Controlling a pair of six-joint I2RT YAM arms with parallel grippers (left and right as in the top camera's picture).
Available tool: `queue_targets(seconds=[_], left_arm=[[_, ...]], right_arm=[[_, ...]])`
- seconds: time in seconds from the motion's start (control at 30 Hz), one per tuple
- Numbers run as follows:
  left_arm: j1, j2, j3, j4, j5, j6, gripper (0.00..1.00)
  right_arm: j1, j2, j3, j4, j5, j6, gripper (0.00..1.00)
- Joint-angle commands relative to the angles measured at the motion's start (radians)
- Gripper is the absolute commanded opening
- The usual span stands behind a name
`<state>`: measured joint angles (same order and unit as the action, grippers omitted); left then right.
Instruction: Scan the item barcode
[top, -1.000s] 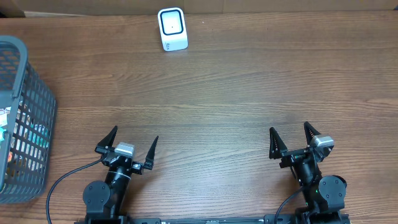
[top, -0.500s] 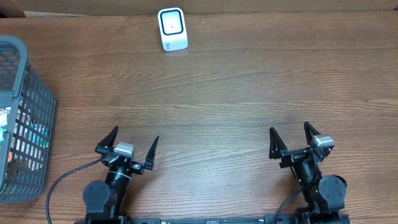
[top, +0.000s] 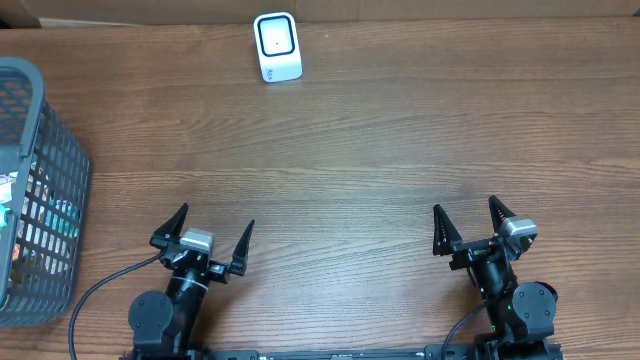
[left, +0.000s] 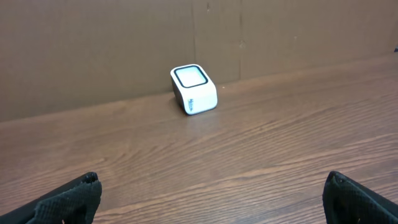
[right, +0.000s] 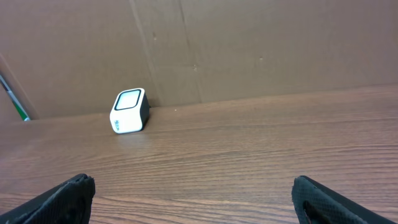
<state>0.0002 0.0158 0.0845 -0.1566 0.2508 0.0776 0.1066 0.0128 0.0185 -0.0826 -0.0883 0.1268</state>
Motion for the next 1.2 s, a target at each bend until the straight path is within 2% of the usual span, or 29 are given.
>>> queue_targets(seconds=[0.0,0.27,0.4,0.53,0.77,1.03,1.17], left_arm=[[0.0,-0.002,0.069,-0.026,0.012,-0.014,1.0],[0.0,0.155,0.174,-0.031,0.018,-0.014,1.0],[0.0,0.303,0.265,-0.038,0.058,-0.013,1.0],[0.0,0.487,0.422,-0.129,0.082,0.0,1.0],[0.0,0.826,0.811,-0.428,0.098,0.031,1.0],[-0.001,1.188,1.321,-0.921,0.103,0.065,1.0],[-0.001,1.292,1.449,-1.049,0.117,0.064,0.99]], right_arm=[[0.005,-0.01,-0.01,0.005,0.012,-0.001,1.0],[0.005,-0.01,-0.01,0.005,0.013,-0.001,1.0],[0.005,-0.01,-0.01,0.005,0.012,-0.001,1.0],[0.005,-0.01,-0.01,0.005,0.013,-0.001,1.0],[0.005,-0.01,-0.01,0.005,0.013,-0.001,1.0],[0.005,-0.01,-0.01,0.005,0.013,-0.001,1.0],[0.005,-0.01,-0.01,0.005,0.012,-0.001,1.0]])
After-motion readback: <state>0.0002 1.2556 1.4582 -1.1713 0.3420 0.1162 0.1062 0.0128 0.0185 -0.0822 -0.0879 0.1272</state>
